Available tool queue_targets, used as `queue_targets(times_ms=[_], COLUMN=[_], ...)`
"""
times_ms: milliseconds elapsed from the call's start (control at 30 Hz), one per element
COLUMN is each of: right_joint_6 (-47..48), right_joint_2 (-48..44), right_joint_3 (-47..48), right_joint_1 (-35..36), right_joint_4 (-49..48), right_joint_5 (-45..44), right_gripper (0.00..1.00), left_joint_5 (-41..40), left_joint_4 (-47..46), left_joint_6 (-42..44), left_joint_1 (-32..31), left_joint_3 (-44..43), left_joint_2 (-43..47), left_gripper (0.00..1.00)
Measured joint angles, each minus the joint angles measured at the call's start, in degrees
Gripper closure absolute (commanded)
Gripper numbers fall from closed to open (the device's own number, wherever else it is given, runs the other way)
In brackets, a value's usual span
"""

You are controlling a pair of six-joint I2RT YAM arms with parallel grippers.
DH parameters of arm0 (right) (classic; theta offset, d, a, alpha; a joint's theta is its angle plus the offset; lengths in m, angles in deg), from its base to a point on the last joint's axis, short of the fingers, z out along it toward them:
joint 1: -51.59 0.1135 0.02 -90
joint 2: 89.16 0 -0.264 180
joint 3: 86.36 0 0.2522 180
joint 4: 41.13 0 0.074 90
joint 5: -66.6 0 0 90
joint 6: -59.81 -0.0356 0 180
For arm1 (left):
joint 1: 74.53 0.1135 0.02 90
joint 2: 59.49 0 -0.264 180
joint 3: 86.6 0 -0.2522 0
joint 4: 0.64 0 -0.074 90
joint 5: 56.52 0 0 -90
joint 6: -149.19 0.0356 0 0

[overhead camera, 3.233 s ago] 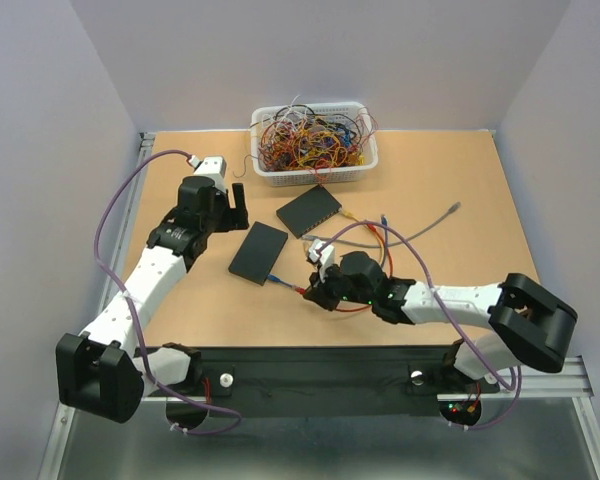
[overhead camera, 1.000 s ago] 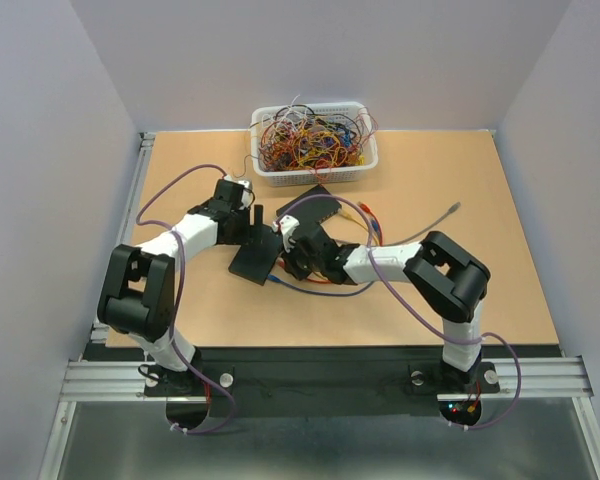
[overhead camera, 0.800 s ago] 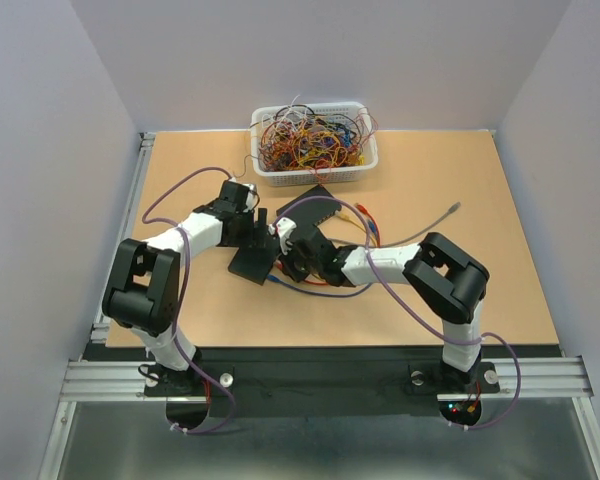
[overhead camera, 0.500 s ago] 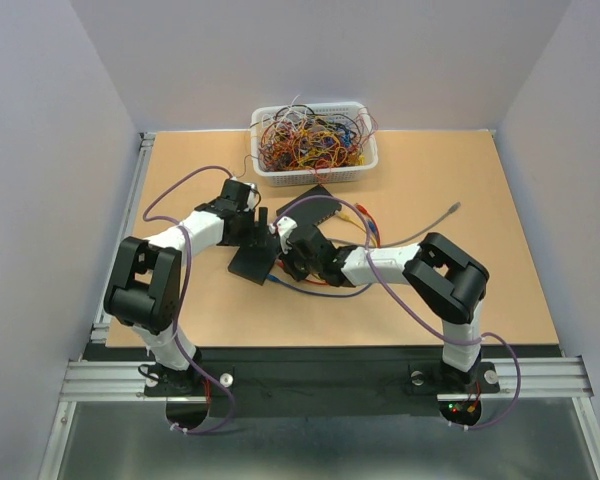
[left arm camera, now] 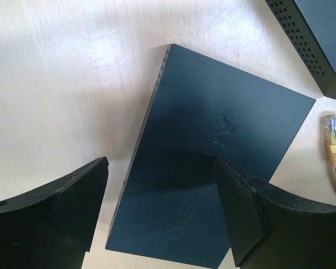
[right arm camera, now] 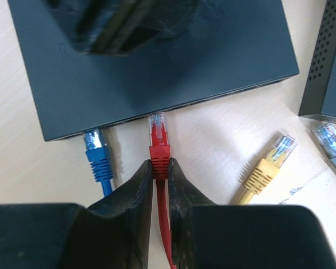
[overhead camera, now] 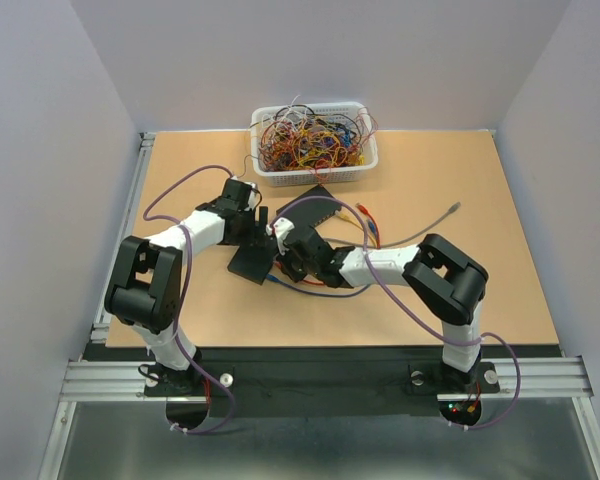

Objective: Insert the plug into the switch port

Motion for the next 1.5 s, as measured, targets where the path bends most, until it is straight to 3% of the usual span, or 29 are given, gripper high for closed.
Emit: queue_targets(times_ms=[567, 1500], right_joint_6=[0.04, 4.59], right_joint_2=[-0.02, 0.35], right_joint_3=[0.0, -4.02], right_joint_1=[1.75, 2.29], right_joint_4=[-0.42, -9.16], right_joint_5=[-3.04, -4.59], right_gripper=[1.0, 0.99], left_joint_5=[1.18, 5.97], left_joint_4=[-0.26, -2.4], left_joint_6=[-0.28, 0.15], left_joint_1=[-0.35, 0.26], left_joint_3=[-0.11, 0.83], left_joint_2=[-0.24, -0.48], left_gripper=[0.12, 0.14])
